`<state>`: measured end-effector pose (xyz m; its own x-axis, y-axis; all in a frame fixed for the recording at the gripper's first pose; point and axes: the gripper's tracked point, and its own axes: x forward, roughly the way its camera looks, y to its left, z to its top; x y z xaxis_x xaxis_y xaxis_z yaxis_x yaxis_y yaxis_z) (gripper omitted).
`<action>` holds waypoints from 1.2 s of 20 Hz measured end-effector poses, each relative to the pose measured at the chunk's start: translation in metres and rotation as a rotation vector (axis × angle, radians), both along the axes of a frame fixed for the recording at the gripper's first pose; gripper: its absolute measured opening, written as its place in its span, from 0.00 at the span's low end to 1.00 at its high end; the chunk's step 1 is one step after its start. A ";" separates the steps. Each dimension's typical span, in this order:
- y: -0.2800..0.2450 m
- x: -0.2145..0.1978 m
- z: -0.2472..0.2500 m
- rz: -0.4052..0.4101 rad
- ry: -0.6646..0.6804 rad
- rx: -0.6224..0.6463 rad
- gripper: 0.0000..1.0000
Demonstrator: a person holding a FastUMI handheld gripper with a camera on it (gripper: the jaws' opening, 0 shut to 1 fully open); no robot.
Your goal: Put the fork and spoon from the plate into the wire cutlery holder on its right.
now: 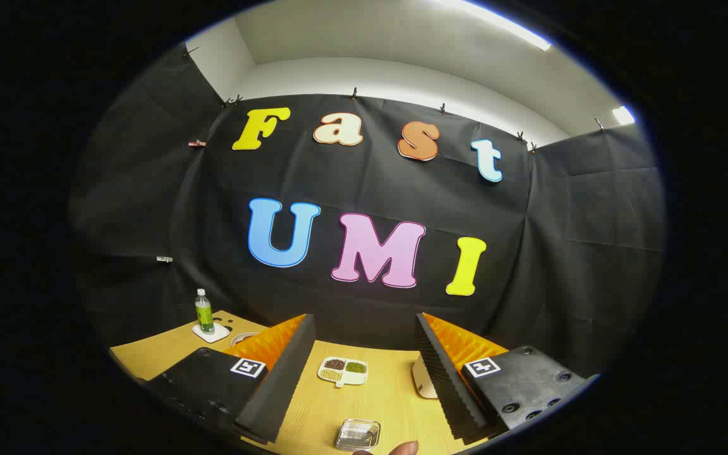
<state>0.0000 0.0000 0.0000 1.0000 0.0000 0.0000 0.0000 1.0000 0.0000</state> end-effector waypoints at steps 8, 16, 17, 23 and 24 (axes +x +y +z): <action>-0.003 -0.004 0.003 -0.006 -0.006 -0.016 0.98; 0.001 -0.005 0.002 -0.005 -0.001 -0.013 0.98; 0.002 -0.006 0.002 -0.004 -0.002 -0.012 0.98; 0.008 -0.005 0.002 -0.001 -0.001 -0.004 0.98; 0.012 -0.004 -0.001 0.010 0.007 0.000 0.98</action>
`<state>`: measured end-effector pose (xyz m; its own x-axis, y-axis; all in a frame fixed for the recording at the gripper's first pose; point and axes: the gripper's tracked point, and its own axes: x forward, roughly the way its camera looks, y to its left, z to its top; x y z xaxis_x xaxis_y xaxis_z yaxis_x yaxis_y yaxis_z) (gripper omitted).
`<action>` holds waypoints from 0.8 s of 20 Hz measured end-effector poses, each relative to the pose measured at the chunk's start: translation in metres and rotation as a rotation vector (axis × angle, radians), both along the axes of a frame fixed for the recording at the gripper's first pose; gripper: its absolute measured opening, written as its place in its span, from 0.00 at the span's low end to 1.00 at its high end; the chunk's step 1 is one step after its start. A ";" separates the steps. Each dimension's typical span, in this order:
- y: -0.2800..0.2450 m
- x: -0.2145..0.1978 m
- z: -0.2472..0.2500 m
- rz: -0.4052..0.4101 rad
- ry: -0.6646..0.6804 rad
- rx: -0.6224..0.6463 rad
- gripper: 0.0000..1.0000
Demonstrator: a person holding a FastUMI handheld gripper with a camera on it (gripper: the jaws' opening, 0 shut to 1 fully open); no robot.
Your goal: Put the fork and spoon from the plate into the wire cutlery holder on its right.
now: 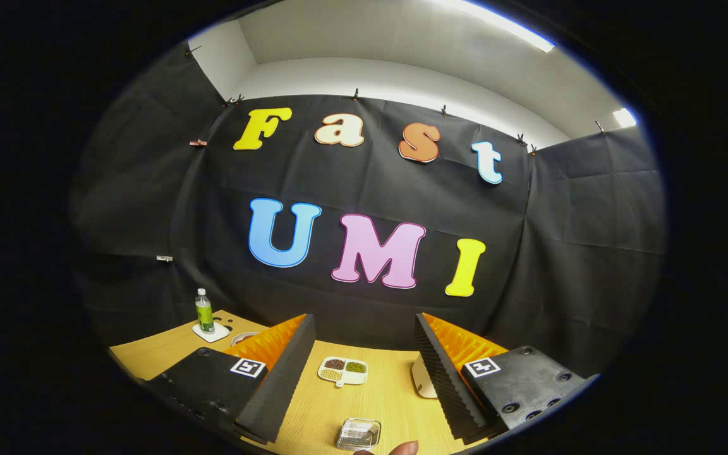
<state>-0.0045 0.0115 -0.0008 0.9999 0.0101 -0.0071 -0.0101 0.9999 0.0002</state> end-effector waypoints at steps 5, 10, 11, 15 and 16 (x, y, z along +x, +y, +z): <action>0.047 0.000 -0.032 0.137 0.164 0.119 0.98; 0.107 -0.015 -0.102 0.233 0.475 0.222 0.99; 0.119 -0.018 -0.115 0.244 0.518 0.210 0.98; 0.170 -0.039 -0.171 0.318 0.695 0.114 0.98; 0.181 -0.045 -0.189 0.329 0.757 0.099 0.98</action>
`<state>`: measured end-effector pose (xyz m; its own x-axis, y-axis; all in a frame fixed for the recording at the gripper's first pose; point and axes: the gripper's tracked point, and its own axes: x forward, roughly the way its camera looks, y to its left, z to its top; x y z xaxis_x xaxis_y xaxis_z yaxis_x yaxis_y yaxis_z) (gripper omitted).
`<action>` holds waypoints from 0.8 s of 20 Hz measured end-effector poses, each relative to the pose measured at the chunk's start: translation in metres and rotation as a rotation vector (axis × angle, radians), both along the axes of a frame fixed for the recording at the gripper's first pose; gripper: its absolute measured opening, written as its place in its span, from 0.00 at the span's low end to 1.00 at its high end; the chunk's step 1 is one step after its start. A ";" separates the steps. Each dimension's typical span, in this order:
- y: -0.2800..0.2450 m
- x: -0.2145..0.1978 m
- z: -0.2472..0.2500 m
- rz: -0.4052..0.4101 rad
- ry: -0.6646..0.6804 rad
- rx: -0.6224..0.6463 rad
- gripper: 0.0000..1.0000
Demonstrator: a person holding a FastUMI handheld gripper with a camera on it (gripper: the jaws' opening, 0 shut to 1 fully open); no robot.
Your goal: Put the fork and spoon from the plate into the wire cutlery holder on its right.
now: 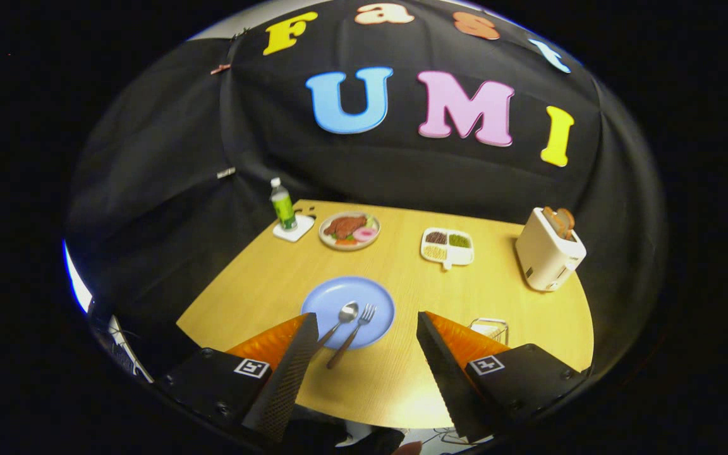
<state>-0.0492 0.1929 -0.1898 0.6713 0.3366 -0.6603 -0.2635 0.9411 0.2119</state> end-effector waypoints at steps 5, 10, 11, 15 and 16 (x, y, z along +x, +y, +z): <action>0.035 -0.008 -0.072 -0.003 0.234 -0.041 0.89; 0.059 -0.006 -0.139 -0.009 0.405 -0.087 0.74; 0.063 -0.008 -0.149 -0.012 0.434 -0.094 0.74; 0.069 -0.003 -0.176 -0.033 0.485 -0.149 0.66; 0.070 -0.002 -0.180 -0.038 0.496 -0.157 0.59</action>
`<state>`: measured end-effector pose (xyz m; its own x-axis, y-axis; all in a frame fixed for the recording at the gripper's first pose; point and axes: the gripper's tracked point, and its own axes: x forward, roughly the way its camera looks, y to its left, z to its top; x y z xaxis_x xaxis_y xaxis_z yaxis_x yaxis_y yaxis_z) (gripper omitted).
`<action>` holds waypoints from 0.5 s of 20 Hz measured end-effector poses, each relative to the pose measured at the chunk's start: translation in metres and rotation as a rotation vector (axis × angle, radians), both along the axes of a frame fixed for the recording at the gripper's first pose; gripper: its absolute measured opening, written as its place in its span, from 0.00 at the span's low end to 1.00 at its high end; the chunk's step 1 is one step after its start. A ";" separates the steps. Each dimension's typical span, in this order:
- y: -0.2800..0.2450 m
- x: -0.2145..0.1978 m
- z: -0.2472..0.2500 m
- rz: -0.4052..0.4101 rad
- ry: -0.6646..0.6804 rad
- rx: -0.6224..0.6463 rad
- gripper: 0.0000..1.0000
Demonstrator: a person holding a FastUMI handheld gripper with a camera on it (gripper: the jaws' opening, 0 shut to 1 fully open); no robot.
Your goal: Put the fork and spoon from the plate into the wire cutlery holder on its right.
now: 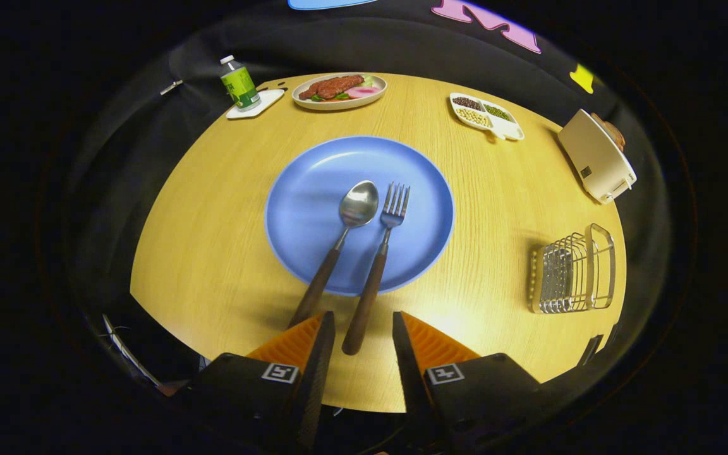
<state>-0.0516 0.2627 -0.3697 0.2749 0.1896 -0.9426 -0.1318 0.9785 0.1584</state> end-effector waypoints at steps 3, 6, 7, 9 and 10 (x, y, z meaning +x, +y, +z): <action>-0.006 0.003 -0.012 -0.020 0.007 -0.040 0.38; -0.013 0.004 -0.007 -0.026 -0.009 -0.040 0.14; -0.014 0.004 -0.005 -0.031 -0.019 -0.038 0.13; -0.021 0.006 0.003 -0.043 -0.039 -0.041 0.12; -0.025 0.009 0.007 -0.050 -0.049 -0.042 0.12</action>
